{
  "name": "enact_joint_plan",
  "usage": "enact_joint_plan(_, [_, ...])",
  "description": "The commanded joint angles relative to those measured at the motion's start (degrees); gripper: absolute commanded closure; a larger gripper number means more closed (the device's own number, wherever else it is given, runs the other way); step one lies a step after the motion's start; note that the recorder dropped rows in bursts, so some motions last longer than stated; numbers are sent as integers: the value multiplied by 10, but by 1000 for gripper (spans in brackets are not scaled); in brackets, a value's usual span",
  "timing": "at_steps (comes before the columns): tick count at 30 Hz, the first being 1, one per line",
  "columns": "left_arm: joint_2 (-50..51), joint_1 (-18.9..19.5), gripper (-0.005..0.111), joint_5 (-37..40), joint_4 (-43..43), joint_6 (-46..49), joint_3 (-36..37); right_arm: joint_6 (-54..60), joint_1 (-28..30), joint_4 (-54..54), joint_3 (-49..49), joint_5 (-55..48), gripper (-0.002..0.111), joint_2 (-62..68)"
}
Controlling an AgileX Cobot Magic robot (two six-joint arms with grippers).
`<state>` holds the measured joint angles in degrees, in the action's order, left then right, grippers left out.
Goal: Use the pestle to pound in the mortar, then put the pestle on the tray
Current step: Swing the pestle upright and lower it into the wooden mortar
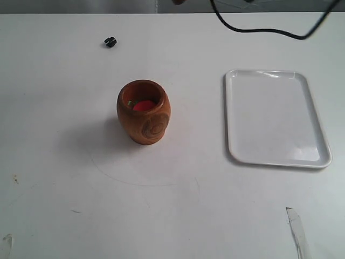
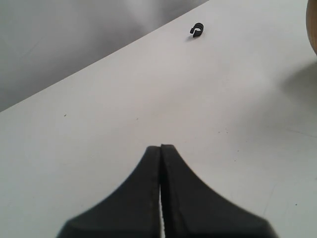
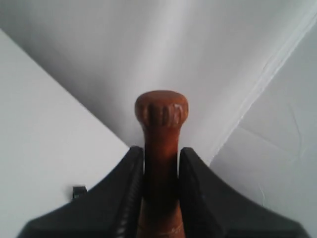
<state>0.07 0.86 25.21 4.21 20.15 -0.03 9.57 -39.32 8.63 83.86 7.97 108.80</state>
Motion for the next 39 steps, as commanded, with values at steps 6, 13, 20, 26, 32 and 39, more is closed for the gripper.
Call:
enact_joint_plan(6, [-1,-4,107,-2,-4,-5,0,-262,16,113,-301,464,108,-129])
enact_joint_plan(13, [-1,-4,107,-2,-4,-5,0,-332,22,235,-401,534,108,-136])
enact_joint_plan(20, [-1,-4,107,-2,-4,-5,0,-369,12,341,-405,538,108,-124])
enact_joint_plan(26, [-1,-4,107,-2,-4,-5,0,-299,5,345,-405,600,108,-47])
enact_joint_plan(32, [-1,-4,107,-2,-4,-5,0,-209,5,280,-404,620,108,46])
enact_joint_plan(39, [-1,-4,107,-2,-4,-5,0,-192,5,282,-404,577,108,56])
